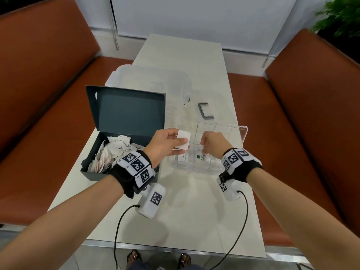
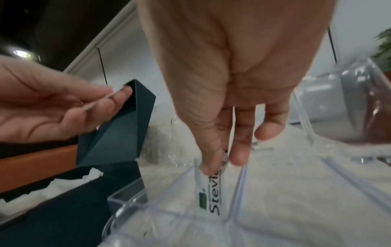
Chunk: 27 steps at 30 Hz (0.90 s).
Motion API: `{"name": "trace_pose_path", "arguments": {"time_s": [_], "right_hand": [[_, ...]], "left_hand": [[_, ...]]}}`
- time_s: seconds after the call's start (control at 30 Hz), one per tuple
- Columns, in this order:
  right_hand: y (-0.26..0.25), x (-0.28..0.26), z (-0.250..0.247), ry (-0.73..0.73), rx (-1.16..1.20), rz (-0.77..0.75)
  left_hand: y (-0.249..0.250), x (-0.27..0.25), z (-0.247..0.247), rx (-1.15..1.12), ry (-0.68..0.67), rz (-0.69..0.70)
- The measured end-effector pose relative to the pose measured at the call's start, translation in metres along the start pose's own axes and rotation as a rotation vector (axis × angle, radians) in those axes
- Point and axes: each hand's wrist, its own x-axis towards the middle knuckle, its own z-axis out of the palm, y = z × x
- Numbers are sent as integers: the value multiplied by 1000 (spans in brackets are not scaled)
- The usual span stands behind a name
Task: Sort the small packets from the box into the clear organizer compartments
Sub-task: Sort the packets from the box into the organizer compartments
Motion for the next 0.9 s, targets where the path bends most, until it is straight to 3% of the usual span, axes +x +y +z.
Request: {"name": "trace_pose_path", "arguments": {"time_s": [0.1,0.37,0.57,0.9], "right_hand": [[0,6,16,35,-107,27],[9,9,27,51,-404,-128],[6,7,35,17,-765,-155],[4,8,39,57,-778,-158]], "left_hand": [[-3,0,-2,0,10,-2],[-10,-3,-13,-35,1,-1],[-13,-2,-15,-48,-8,-9],[-16,-4,-15,-69,2,-42]]}}
